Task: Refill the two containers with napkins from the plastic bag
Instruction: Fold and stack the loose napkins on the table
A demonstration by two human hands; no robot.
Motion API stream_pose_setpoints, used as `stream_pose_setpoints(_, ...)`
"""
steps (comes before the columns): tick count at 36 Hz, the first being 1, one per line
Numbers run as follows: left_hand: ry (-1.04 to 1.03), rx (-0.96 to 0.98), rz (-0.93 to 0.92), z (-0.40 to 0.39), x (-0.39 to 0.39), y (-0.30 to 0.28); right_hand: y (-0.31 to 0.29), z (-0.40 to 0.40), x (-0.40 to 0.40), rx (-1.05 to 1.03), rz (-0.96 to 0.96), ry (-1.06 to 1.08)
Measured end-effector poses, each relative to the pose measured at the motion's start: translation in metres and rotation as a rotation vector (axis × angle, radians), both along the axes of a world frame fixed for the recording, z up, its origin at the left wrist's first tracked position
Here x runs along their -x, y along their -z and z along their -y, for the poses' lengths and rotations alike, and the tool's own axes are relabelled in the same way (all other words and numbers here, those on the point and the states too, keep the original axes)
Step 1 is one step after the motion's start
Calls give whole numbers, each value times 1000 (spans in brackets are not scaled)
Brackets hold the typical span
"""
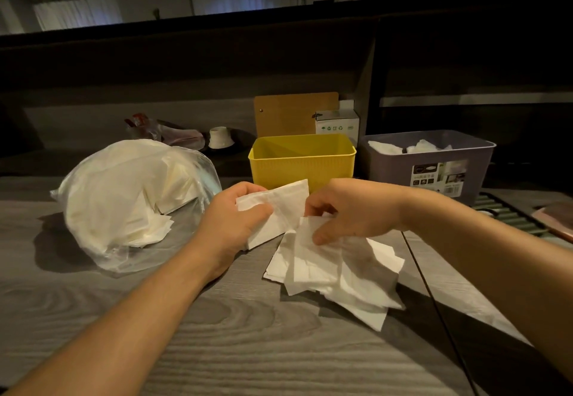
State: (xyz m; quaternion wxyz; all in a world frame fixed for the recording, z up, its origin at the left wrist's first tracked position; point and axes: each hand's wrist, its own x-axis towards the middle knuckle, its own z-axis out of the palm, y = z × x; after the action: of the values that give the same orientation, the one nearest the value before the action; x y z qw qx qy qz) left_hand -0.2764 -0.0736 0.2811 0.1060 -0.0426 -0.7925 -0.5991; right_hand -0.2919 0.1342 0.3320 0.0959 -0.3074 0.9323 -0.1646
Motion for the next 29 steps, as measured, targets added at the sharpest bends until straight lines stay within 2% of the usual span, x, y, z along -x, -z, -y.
stream_pose_setpoints(2,7,-2,12,0,-1,0,-1,-2,1,63,-45,15)
stream_pose_setpoints(5,16,-19,41,1,0,-1,-3,-8,4,283,-30,56)
stream_pose_setpoints(8,26,-43,66,0,-1,-3,-4,-11,4,577,124,102)
stream_pose_setpoints(11,31,-49,94,0,-2,-4,-3,-13,6,707,262,132)
stream_pose_setpoints(13,45,-57,102,0,-4,-5,1,-12,6,634,298,128)
stream_pose_setpoints(14,51,-56,102,-1,-4,-5,4,-11,7,540,255,120)
stream_pose_setpoints(16,64,-40,100,-2,-6,-5,9,-9,9,322,78,70)
stream_pose_setpoints(18,77,-35,91,-2,-6,-5,10,-7,9,206,-42,29)
stream_pose_setpoints(23,80,-26,86,-1,-5,-3,2,-10,5,44,-61,-61)
stream_pose_setpoints(26,83,-17,76,-1,-5,-3,-3,-6,0,29,-115,-164)
stream_pose_setpoints(29,83,-2,65,-1,-4,-4,-4,2,-7,-22,-37,-219)
